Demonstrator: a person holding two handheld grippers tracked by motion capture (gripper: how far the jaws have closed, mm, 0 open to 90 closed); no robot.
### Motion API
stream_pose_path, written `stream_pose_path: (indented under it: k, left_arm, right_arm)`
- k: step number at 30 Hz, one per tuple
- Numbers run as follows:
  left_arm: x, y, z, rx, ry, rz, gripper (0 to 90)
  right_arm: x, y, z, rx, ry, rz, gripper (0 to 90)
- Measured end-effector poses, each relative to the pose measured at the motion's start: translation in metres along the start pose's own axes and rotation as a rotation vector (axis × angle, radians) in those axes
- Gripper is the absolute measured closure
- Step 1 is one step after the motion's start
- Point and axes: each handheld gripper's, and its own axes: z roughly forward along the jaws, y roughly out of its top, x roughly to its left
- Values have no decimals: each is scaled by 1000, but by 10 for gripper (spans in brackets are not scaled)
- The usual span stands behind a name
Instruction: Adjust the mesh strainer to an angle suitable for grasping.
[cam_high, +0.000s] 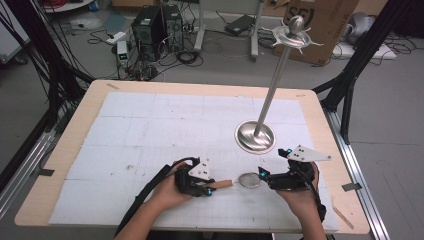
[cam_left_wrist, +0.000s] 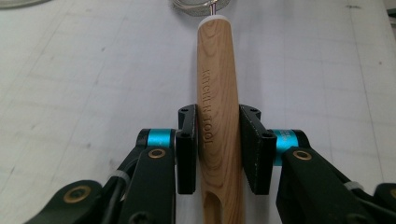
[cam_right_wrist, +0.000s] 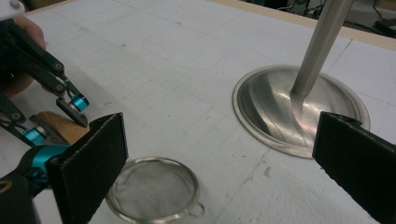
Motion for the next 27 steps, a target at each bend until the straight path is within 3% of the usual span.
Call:
stream_pose_path:
  k: [4,11,16,27]
  left_arm:
    - [-3,9,9,-2,-4,24,697]
    - [-5,14,16,-14,-15,16,692]
    - [-4,13,14,-13,-28,2,639]
    - [9,2,-2,-25,44,-83,575]
  right_arm:
    - [1,0,1,1,0,-2,21]
    - [1,-1,2,4,3,-4,21]
    - [1,0,1,2,6,-3,21]
    - [2,0,-1,3,3,-1,21]
